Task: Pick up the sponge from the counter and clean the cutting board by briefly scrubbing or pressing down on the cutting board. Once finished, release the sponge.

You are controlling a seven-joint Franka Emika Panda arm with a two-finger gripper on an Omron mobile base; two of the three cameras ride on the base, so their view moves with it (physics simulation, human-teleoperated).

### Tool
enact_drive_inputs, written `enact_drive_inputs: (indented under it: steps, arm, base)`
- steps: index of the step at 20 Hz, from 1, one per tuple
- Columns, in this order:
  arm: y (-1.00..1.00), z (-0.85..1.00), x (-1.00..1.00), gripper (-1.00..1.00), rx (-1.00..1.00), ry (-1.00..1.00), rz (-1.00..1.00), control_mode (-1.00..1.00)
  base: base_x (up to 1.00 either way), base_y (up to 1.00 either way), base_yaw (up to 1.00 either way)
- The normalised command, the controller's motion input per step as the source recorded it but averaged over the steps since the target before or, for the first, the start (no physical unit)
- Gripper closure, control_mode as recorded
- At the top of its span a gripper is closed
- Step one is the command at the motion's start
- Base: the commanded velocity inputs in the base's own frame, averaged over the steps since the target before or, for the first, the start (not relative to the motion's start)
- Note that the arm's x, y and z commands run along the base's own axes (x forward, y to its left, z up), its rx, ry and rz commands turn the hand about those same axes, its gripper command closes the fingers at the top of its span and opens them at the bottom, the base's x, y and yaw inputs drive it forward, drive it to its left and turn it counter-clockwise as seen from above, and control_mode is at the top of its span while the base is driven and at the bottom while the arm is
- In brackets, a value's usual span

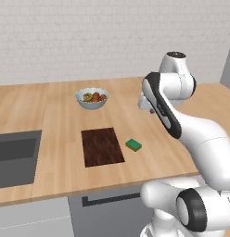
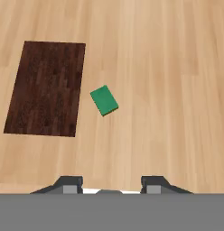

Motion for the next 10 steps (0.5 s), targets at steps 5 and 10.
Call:
enact_drive_inputs:
  steps: [5,10]
  arm:
    - [0.03,-0.02,-0.67,-1.00,0.00,-0.01,0.04,-1.00]
    - [0.23,-0.49,-0.87,-1.00,0.00,0.00,0.02,-1.00]
  base:
    - [0.00,0.00,0.00]
    - [0.00,0.00,0.00]
